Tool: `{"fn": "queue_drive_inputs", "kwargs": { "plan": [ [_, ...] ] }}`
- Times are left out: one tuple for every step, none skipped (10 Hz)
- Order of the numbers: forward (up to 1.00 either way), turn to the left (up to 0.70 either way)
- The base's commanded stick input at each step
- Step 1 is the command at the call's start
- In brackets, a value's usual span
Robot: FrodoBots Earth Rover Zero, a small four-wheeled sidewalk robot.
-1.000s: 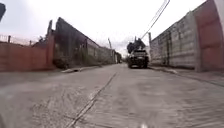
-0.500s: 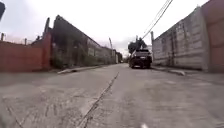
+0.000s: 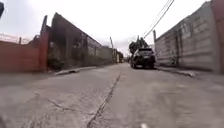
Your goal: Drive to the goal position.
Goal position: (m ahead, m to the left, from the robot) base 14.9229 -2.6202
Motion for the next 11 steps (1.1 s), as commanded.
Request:
{"fn": "queue_drive_inputs", "kwargs": {
  "plan": [
    [1.00, 0.00],
    [1.00, 0.00],
    [1.00, 0.00],
    [1.00, 0.00],
    [1.00, 0.00],
    [1.00, 0.00],
    [1.00, 0.00],
    [1.00, 0.00],
    [1.00, 0.00],
    [1.00, 0.00],
    [1.00, 0.00]
  ]
}}
